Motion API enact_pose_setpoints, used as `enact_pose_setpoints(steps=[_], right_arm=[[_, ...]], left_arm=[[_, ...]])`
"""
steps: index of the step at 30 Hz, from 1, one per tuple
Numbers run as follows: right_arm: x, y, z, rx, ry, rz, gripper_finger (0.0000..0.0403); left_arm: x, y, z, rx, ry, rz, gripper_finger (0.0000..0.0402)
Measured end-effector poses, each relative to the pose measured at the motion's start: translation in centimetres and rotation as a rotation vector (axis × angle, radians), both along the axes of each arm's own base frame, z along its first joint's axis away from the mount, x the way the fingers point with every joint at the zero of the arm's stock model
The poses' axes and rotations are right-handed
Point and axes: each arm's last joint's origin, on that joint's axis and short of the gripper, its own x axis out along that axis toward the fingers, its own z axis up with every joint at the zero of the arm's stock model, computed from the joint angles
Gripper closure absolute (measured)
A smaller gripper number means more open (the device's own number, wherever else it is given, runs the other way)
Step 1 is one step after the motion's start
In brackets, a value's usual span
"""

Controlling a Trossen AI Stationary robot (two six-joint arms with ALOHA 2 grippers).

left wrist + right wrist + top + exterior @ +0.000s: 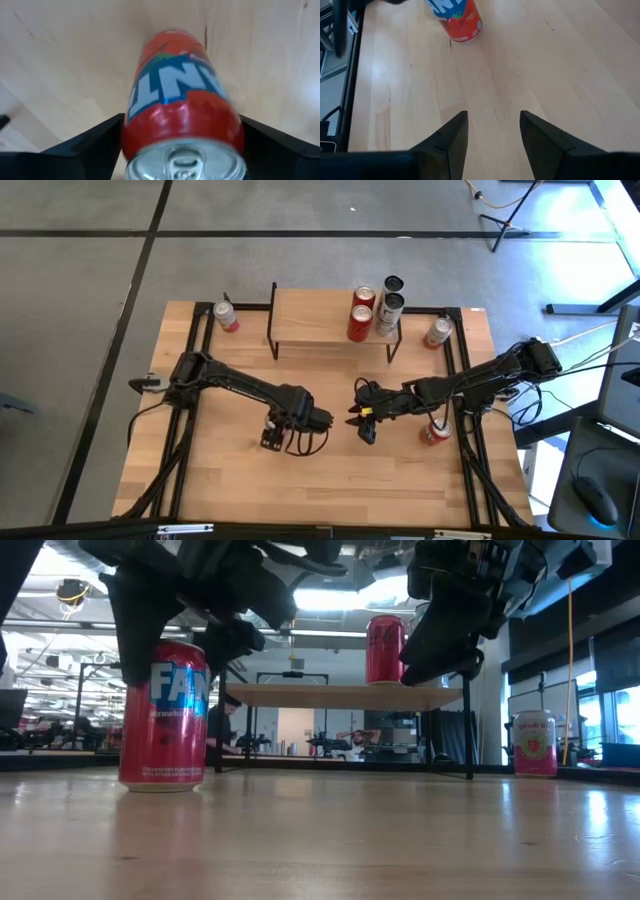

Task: Place canned beverage on shelf
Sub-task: Put the left red soda can on the shelf

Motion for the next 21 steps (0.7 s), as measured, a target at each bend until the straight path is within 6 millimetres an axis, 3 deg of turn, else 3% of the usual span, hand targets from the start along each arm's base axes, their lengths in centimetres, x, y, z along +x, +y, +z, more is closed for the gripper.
enact_pose_setpoints(steps=[6, 12, 16, 21], right_arm=[[0.0, 0.0, 0.0, 0.025, -0.001, -0.033, 0.0237], [0.0, 0.0, 0.0, 0.054, -0.002, -0.064, 0.0230], [0.1, 0.0, 0.1, 0.072, -0.012, -0.050, 0.0185], [0.4, 0.1, 0.5, 0.063, -0.057, -0.052, 0.0101]], left_arm=[[0.3, -0.4, 2.2, 0.031, -0.040, -0.036, 0.0043], [1.4, -0.7, 5.6, 0.004, -0.172, -0.019, 0.0045], [1.3, -0.8, 8.4, -0.026, -0.269, -0.010, 0.0045], [-2.1, -0.2, 14.4, -0.041, -0.452, 0.057, 0.0045]])
